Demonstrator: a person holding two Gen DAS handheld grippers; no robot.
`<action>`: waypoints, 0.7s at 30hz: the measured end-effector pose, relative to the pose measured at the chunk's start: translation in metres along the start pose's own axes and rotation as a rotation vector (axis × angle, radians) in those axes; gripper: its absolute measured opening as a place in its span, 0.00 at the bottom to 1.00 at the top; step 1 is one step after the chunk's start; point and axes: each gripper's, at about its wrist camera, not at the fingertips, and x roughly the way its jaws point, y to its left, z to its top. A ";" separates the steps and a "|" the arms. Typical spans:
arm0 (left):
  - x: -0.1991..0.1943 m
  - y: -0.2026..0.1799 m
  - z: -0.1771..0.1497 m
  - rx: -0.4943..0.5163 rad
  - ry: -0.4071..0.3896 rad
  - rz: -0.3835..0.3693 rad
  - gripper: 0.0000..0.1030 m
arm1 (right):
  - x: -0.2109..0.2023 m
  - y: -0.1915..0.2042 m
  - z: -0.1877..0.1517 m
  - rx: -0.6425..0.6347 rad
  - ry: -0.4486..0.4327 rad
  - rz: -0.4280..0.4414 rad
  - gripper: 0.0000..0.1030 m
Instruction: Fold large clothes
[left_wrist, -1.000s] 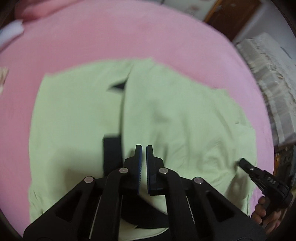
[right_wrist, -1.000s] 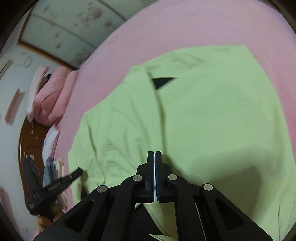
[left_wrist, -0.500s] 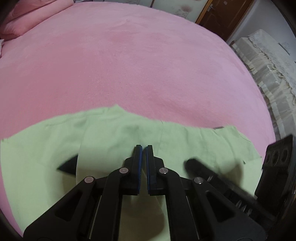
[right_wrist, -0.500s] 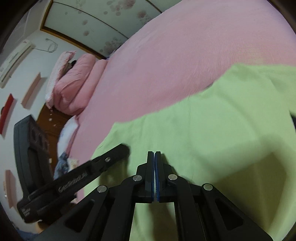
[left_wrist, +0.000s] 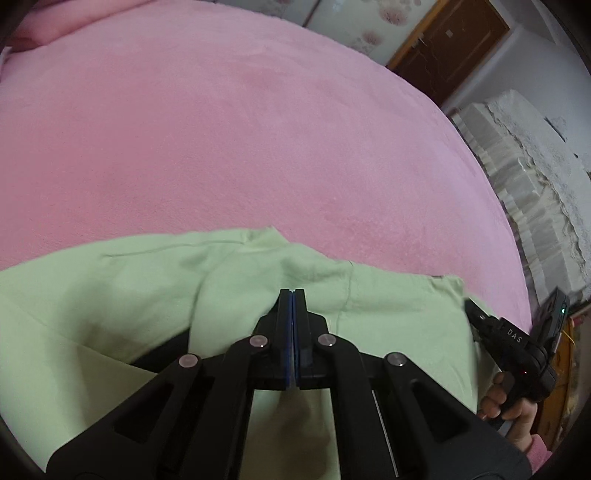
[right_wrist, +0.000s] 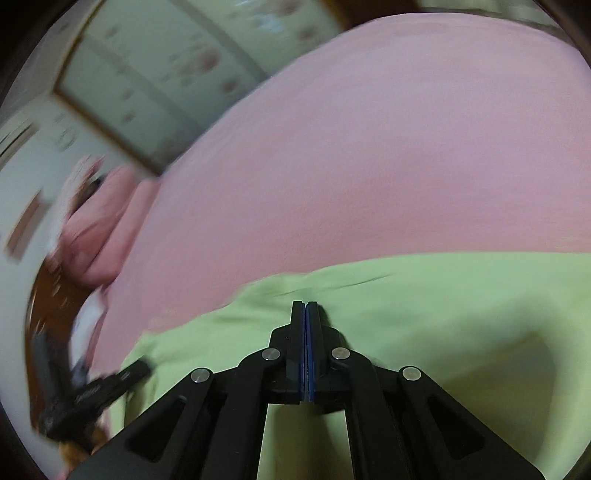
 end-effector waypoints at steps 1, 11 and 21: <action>0.001 0.001 0.002 -0.014 -0.001 0.019 0.01 | -0.004 -0.012 0.004 0.038 -0.030 -0.056 0.00; 0.006 -0.041 0.029 0.079 0.010 0.096 0.01 | -0.006 0.059 0.006 -0.071 -0.034 -0.012 0.03; 0.034 -0.034 0.019 0.118 -0.034 0.343 0.01 | 0.078 0.120 -0.032 -0.241 0.134 0.197 0.05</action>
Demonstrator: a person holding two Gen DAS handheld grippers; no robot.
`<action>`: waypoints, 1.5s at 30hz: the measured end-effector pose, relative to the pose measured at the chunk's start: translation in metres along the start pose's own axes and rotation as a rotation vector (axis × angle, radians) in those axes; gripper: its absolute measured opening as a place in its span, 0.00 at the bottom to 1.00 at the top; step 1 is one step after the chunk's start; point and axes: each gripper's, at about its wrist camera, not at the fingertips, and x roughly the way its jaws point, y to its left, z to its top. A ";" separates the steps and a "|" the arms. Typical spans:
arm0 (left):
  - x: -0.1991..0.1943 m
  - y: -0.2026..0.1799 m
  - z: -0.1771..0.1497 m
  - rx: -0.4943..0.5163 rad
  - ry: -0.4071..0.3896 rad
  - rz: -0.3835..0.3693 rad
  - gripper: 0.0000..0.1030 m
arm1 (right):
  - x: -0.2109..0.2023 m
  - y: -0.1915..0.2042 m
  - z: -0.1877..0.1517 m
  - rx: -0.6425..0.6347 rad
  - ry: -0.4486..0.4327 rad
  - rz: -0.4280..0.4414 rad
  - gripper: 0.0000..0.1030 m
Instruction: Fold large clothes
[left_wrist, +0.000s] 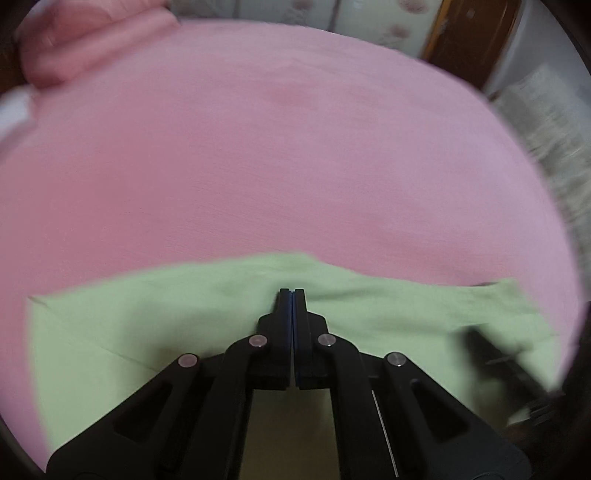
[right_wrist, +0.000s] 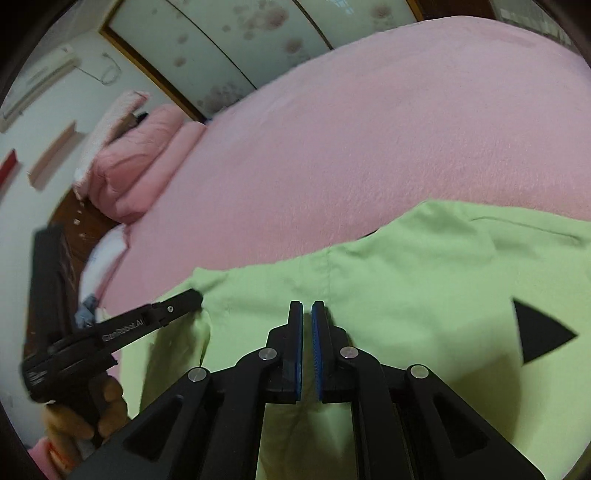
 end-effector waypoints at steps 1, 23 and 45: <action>0.004 0.001 0.002 0.035 -0.010 0.125 0.01 | 0.000 -0.015 0.005 0.023 -0.017 0.007 0.00; -0.069 0.095 -0.036 -0.079 -0.005 0.154 0.08 | -0.097 -0.118 0.024 0.245 -0.269 -0.720 0.35; -0.296 0.050 -0.211 0.066 0.072 0.011 0.65 | -0.327 0.075 -0.169 0.160 -0.100 -0.618 0.92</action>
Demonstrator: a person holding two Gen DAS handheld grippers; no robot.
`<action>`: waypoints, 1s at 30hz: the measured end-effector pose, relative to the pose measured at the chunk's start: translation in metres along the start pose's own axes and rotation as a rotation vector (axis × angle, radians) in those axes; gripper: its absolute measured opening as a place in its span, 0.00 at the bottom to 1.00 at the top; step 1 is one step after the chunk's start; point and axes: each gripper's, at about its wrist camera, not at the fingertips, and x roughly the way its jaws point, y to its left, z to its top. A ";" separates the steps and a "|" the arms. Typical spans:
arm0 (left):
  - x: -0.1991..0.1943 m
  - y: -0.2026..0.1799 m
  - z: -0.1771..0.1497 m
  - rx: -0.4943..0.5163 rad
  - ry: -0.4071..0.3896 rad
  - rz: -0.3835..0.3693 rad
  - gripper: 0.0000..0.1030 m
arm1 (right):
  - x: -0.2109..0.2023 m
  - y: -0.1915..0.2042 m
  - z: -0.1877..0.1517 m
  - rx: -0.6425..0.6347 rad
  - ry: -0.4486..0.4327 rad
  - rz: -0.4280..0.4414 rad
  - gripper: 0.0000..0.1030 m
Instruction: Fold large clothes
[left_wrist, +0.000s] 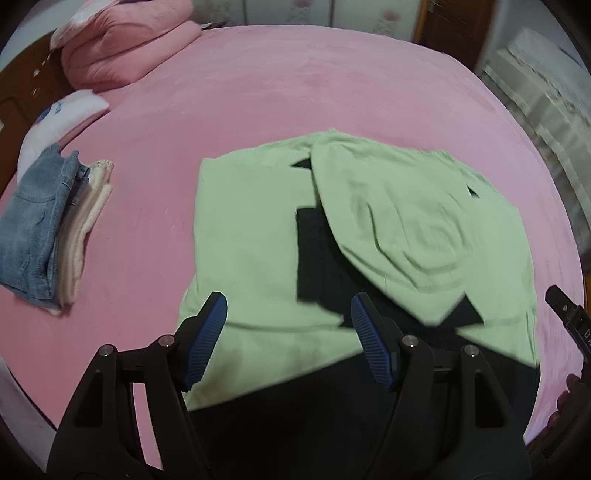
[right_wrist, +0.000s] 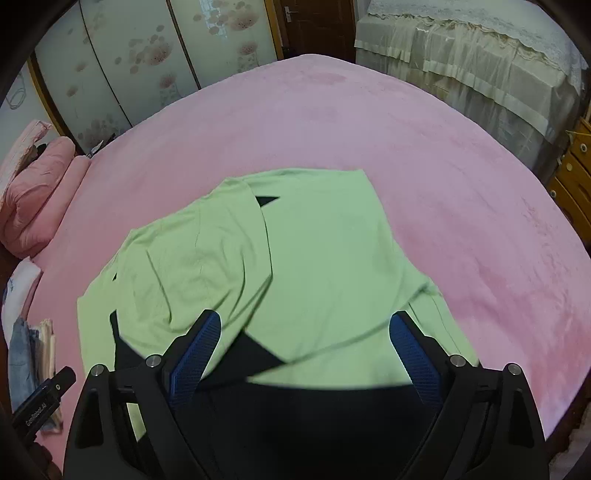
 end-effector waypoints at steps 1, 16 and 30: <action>-0.004 -0.002 -0.005 0.016 0.006 0.005 0.65 | -0.008 0.000 -0.007 0.001 0.003 0.002 0.93; -0.046 -0.014 -0.129 0.033 0.149 -0.043 0.65 | -0.074 -0.009 -0.133 -0.009 0.086 0.043 0.94; -0.116 -0.009 -0.204 -0.105 0.159 0.024 0.65 | -0.159 -0.052 -0.195 -0.169 0.068 0.194 0.94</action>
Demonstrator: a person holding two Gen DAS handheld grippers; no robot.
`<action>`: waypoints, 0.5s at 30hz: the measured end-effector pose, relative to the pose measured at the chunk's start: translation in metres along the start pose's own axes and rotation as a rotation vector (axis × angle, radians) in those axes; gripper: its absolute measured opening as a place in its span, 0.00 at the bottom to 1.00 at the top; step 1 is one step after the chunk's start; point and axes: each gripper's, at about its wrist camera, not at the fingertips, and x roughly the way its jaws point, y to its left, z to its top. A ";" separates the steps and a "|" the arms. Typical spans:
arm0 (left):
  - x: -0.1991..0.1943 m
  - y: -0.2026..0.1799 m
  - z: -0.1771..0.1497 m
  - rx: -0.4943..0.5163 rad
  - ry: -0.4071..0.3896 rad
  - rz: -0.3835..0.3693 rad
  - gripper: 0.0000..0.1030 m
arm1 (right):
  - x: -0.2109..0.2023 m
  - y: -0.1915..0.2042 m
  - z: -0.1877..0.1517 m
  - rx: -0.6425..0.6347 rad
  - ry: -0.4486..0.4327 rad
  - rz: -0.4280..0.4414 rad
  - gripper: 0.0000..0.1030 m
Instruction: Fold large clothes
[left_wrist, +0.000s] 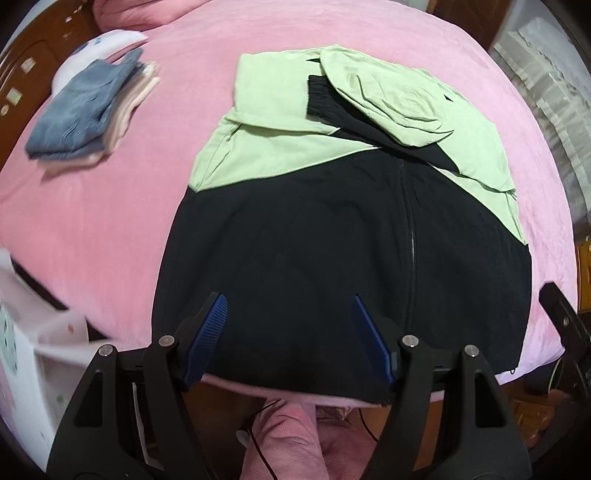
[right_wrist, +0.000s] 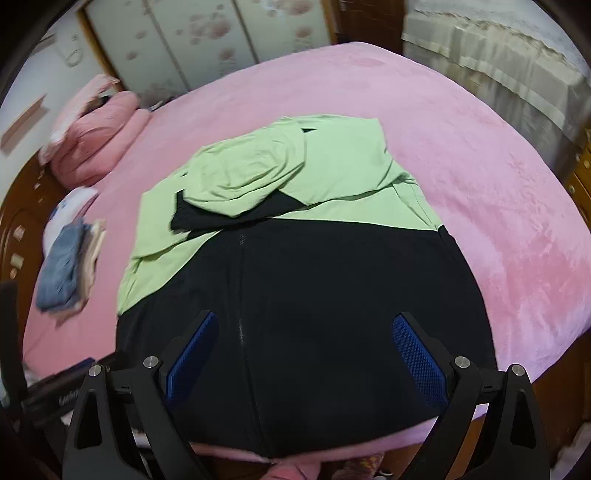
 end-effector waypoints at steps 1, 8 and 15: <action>-0.004 0.001 -0.005 -0.006 -0.003 0.004 0.65 | -0.006 -0.002 -0.004 -0.013 0.003 0.008 0.94; -0.017 0.017 -0.044 -0.006 0.000 0.005 0.65 | -0.036 -0.030 -0.040 -0.087 0.060 0.017 0.94; -0.019 0.059 -0.077 0.047 0.015 0.012 0.65 | -0.051 -0.088 -0.074 -0.193 0.167 0.040 0.94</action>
